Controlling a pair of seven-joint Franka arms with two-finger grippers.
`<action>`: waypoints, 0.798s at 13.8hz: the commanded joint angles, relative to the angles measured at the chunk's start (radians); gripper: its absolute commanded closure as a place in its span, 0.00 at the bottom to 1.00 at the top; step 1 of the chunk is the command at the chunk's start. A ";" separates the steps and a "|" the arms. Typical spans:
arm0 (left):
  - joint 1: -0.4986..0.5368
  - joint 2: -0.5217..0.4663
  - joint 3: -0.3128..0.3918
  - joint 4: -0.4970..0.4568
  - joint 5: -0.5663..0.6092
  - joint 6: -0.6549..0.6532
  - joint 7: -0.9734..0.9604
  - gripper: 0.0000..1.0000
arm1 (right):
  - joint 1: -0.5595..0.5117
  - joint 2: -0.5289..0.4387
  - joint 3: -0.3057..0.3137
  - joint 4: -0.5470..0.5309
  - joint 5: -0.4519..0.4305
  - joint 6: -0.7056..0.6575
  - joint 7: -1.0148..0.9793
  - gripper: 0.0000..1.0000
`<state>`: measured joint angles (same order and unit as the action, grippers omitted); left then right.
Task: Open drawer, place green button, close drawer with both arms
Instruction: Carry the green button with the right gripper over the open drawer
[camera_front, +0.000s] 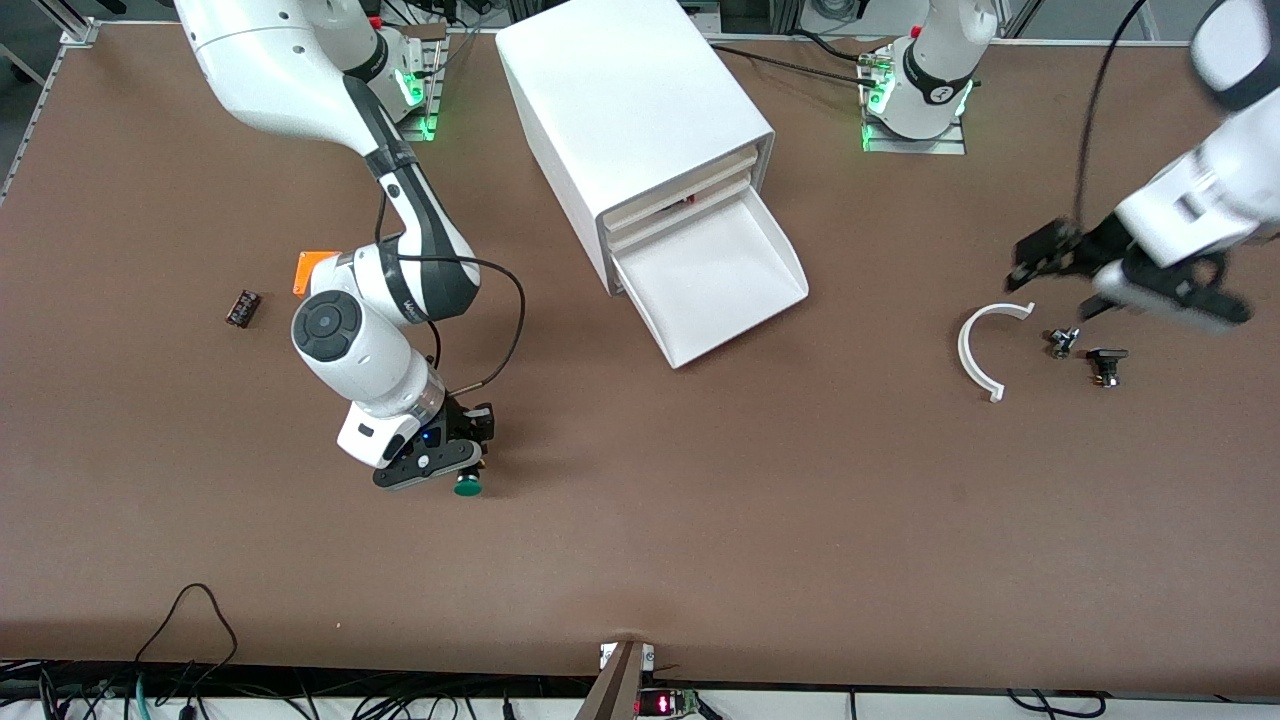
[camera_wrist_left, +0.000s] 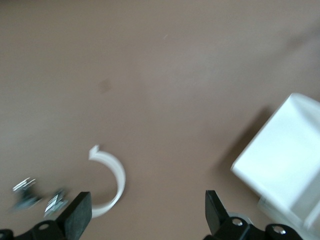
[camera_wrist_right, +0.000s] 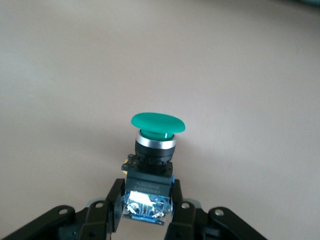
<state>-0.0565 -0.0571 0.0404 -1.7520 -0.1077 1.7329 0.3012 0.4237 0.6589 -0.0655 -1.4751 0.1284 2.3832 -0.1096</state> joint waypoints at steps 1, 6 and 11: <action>-0.006 0.060 0.003 0.126 0.112 -0.107 -0.008 0.00 | 0.045 0.002 -0.002 0.091 -0.009 -0.059 -0.138 0.80; -0.013 0.120 -0.010 0.147 0.166 -0.101 -0.030 0.00 | 0.124 0.005 0.036 0.245 -0.015 -0.252 -0.332 0.81; -0.006 0.141 -0.002 0.152 0.155 -0.101 -0.063 0.00 | 0.206 0.014 0.122 0.277 -0.016 -0.262 -0.667 0.81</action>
<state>-0.0621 0.0712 0.0367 -1.6342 0.0307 1.6494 0.2544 0.5887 0.6593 0.0416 -1.2296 0.1258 2.1429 -0.6613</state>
